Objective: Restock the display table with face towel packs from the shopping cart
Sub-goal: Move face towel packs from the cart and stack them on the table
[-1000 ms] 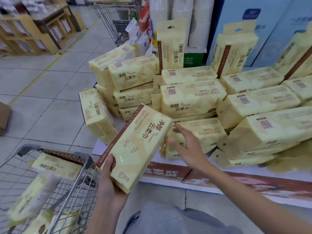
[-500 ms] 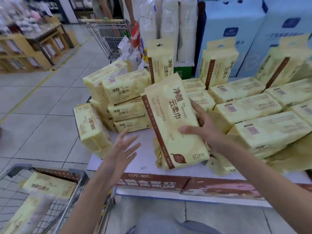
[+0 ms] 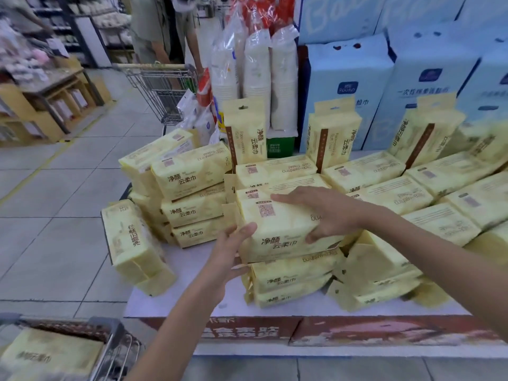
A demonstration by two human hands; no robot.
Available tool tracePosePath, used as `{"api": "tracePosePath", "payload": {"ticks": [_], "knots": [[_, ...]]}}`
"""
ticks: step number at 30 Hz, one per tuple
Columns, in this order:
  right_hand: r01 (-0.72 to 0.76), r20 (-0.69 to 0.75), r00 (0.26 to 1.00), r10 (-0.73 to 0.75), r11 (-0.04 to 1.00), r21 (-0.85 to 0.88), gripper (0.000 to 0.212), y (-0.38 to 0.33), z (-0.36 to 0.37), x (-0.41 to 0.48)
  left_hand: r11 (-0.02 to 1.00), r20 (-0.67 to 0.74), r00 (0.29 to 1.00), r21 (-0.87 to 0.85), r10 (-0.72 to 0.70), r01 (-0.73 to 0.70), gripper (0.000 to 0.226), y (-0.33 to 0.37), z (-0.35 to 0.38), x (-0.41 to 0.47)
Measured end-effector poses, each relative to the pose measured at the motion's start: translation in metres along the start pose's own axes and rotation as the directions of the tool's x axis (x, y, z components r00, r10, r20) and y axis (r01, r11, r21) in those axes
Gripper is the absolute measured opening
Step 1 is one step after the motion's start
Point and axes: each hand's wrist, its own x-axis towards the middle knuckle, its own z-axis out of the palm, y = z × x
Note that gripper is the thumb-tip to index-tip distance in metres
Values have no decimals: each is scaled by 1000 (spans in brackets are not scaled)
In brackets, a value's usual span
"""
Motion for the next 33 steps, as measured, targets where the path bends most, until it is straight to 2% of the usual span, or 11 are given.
{"api": "tracePosePath", "payload": {"ticks": [4,6,10,13,17,22,25,27,29,31,33], "knots": [[-5,6,1000,6,999,-49,101,6,18,-3,998,-6,999,-27,-52,52,88,-18,8,9],[-26,5,1000,26,993,-115,97,9,31,-4,999,-19,999,-13,-50,50,79,-26,12,14],[-67,-162,986,40,984,-167,86,15,60,-15,1000,-29,999,-1,30,-30,47,-40,18,21],[-151,-293,953,80,961,-232,86,20,76,-26,997,-52,996,-15,73,-74,46,-45,22,24],[-214,-293,946,137,945,-249,86,17,84,-30,996,-45,995,0,86,-86,47,-46,23,25],[-216,-271,947,174,967,-134,85,5,78,-32,991,-78,991,85,109,-102,42,-40,19,17],[-110,-397,911,108,994,19,84,-13,78,-32,973,-135,975,171,177,-153,33,-41,14,3],[-3,-520,852,66,993,122,69,-30,83,-33,957,-194,957,239,215,-166,28,-46,10,-9],[101,-565,824,47,968,229,57,-48,92,-37,938,-264,935,313,237,-150,39,-57,6,-22],[164,-520,854,27,934,317,52,-62,105,-42,937,-348,910,333,224,-103,45,-72,4,-40],[192,-437,899,-3,902,388,52,-72,121,-48,957,-427,883,281,195,-75,43,-91,4,-62]]}}
